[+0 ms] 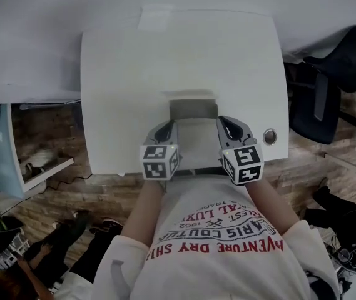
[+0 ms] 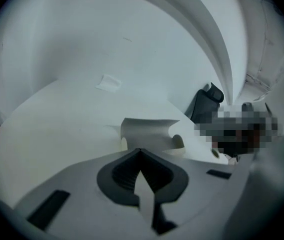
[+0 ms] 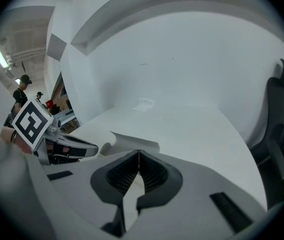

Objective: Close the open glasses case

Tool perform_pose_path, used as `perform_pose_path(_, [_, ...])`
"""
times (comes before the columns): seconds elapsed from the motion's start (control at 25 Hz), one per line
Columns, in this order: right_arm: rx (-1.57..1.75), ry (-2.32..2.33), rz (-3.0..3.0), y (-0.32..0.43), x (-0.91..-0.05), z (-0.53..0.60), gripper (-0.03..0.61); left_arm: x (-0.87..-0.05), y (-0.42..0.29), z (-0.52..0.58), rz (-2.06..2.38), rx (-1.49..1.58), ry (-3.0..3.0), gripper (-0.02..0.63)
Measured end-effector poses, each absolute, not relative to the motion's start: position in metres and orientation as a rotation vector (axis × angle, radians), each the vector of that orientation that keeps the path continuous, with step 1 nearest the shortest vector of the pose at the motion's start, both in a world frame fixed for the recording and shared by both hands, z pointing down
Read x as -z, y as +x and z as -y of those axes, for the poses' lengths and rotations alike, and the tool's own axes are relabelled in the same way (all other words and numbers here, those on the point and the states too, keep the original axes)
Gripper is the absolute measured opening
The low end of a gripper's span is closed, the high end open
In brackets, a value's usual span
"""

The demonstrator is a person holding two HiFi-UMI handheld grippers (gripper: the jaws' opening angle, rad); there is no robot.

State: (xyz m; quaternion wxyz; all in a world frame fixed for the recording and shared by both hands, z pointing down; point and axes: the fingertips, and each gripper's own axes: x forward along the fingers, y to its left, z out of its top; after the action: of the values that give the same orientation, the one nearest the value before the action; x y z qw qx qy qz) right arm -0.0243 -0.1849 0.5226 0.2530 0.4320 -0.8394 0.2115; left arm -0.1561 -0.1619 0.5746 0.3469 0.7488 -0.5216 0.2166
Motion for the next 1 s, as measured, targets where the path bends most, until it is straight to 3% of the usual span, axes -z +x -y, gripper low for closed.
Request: perform_pose_path(1.0, [-0.680, 1.258, 2.158, -0.035, -0.551, 0.259, 0.012, -0.597, -0.152, 0.160, 1.262, -0.507, 1.953, -0.002])
